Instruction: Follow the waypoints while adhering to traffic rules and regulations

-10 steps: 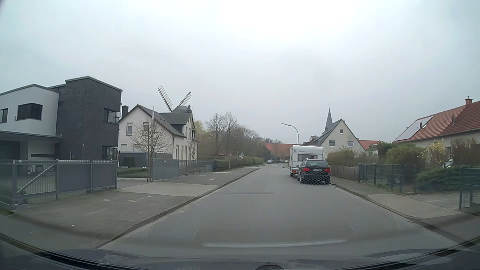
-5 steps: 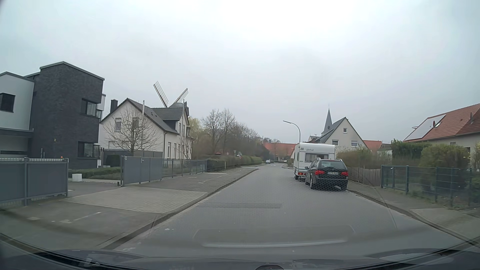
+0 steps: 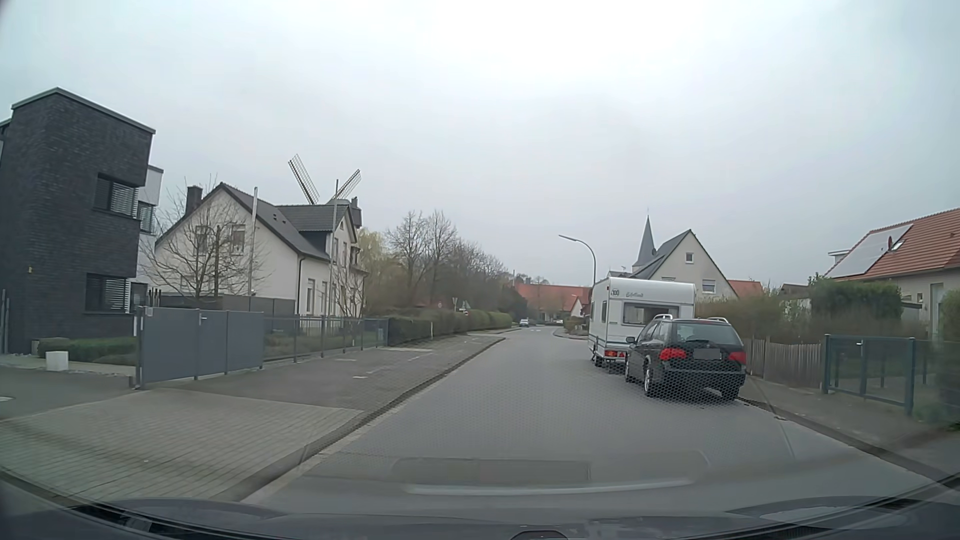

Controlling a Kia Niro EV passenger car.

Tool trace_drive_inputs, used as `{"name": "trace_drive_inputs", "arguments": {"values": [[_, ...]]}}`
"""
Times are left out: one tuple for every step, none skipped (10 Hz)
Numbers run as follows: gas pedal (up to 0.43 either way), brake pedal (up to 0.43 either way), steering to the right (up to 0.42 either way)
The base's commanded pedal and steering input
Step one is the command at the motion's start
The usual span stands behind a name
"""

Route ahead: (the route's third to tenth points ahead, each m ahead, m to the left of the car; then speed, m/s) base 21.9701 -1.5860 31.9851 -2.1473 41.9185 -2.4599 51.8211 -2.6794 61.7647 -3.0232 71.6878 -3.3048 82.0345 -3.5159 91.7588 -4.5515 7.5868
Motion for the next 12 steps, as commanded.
{"name": "trace_drive_inputs", "arguments": {"values": [[0.157,0.0,0.03],[0.157,0.0,0.03],[0.157,0.0,0.03],[0.157,0.0,0.029],[0.157,0.0,0.027],[0.157,0.0,0.021],[0.157,0.0,0.012],[0.157,0.0,0.011],[0.157,0.0,0.011],[0.157,0.0,0.011],[0.157,0.0,0.011],[0.157,0.0,0.012]]}}
